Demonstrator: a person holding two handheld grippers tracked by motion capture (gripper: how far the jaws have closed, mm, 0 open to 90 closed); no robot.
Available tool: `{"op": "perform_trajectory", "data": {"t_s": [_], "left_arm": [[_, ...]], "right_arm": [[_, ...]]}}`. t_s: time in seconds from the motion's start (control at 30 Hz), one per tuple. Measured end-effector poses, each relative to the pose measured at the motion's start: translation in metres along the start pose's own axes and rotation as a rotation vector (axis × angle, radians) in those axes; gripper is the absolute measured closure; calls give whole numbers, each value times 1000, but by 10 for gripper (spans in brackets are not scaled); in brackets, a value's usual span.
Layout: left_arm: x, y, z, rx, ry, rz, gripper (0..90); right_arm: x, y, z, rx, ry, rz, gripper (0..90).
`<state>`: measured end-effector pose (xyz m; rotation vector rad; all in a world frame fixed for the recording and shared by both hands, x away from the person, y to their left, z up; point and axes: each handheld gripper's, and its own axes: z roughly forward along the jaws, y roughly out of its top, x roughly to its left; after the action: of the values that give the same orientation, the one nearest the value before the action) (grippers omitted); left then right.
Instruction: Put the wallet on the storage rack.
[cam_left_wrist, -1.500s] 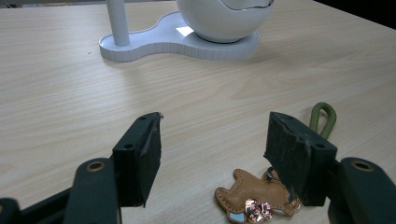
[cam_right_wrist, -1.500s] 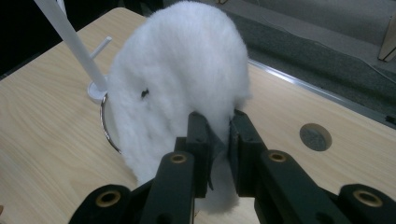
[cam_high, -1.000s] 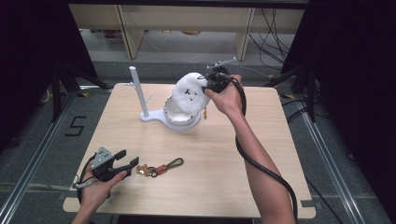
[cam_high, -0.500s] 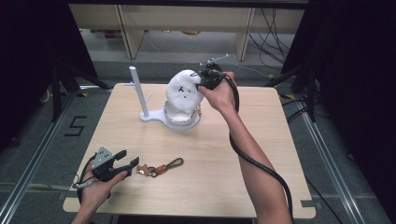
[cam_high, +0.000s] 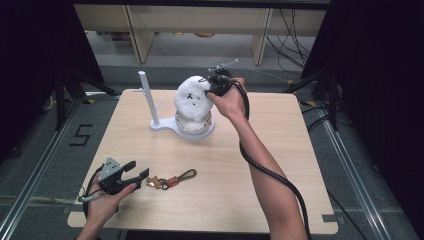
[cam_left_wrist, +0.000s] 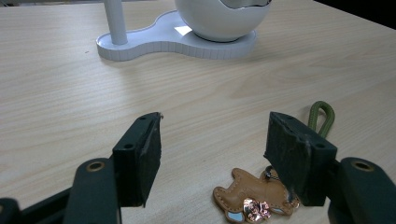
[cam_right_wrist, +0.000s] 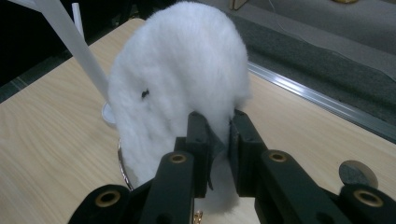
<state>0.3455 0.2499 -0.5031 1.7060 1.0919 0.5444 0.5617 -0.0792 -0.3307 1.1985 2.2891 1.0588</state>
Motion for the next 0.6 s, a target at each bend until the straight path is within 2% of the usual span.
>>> {"op": "perform_trajectory", "data": {"t_s": [0.03, 0.2, 0.23, 0.3, 0.43, 0.5, 0.53, 0.6], "left_arm": [[0, 0, 0, -1, 0, -1, 349], [0, 0, 0, -1, 0, -1, 350], [0, 0, 0, 0, -1, -1, 350], [-1, 0, 0, 7, 4, 1, 350], [-1, 0, 0, 9, 4, 2, 349], [-1, 0, 0, 10, 4, 2, 350], [-1, 0, 0, 11, 4, 3, 349], [-1, 0, 0, 12, 4, 1, 349]], "right_arm": [[0, -1, 3, -16, -1, 11, 808], [0, 0, 8, -7, -2, 18, 807], [-1, 0, 8, -3, 2, 5, 807], [1, 0, 10, -12, 1, 22, 807], [2, 4, 8, -24, 3, 9, 807], [4, 6, 7, -13, 10, 13, 807], [4, 6, 8, -30, 6, 5, 807], [6, 8, 7, -17, 14, 16, 807]]}}
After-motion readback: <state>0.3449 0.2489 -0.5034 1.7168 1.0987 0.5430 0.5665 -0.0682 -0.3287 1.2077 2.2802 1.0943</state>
